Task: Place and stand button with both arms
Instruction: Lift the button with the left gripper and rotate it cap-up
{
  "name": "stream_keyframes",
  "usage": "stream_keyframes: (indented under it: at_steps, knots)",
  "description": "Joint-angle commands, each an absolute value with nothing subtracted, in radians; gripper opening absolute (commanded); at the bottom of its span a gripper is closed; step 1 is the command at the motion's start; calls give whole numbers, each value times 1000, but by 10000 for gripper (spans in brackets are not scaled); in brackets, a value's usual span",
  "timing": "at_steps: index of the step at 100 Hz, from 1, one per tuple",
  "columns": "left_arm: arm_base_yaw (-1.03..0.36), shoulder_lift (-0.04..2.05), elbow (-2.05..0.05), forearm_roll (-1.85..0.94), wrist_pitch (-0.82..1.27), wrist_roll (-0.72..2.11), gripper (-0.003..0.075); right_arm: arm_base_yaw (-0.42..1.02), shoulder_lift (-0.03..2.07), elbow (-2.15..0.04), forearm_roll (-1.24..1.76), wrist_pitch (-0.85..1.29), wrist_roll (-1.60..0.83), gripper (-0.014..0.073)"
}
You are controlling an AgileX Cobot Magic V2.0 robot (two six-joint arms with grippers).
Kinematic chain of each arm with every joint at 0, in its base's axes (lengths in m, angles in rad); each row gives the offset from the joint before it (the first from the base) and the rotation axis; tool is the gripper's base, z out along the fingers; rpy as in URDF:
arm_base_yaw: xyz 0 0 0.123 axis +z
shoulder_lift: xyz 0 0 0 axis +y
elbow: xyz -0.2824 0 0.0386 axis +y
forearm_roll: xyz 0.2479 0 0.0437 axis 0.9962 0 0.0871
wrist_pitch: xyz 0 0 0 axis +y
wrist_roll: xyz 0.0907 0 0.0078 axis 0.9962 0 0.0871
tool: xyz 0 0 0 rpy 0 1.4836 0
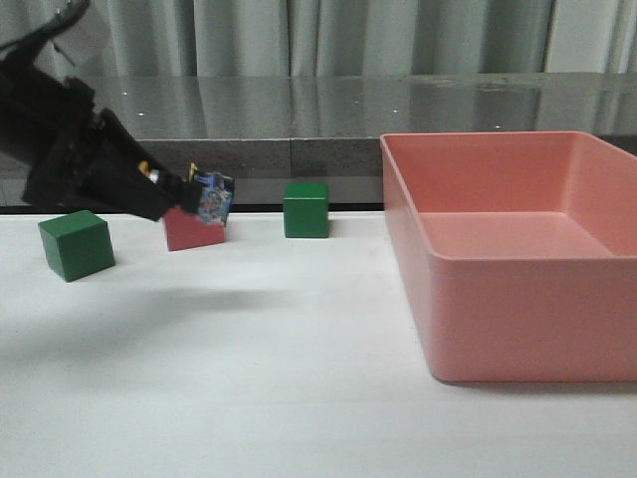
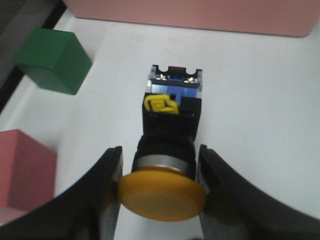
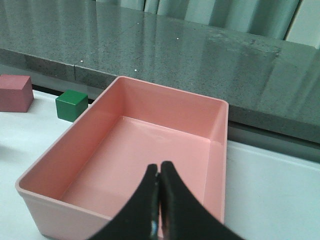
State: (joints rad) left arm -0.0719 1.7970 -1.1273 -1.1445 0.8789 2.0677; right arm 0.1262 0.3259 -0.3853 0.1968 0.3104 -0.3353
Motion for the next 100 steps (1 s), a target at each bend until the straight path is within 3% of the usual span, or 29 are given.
stream_keyframes:
  at_steps: [1,18,37,100]
  knots:
    - [-105,1692,-1224,-943,901,1796,-19,123,330,-411,203,233,-336,-109]
    - [-200,1677,-1413,-491,1023,1360,-19,123,330,-411,203,233,-336,-109]
    - [-351,1677,-1501,-99,1066,1146,-19,123,330,-411,203,233,-336,-109]
    - [-625,1915,-1549,429,1176,860,-18,123,330,-411,203,233,-336,-109]
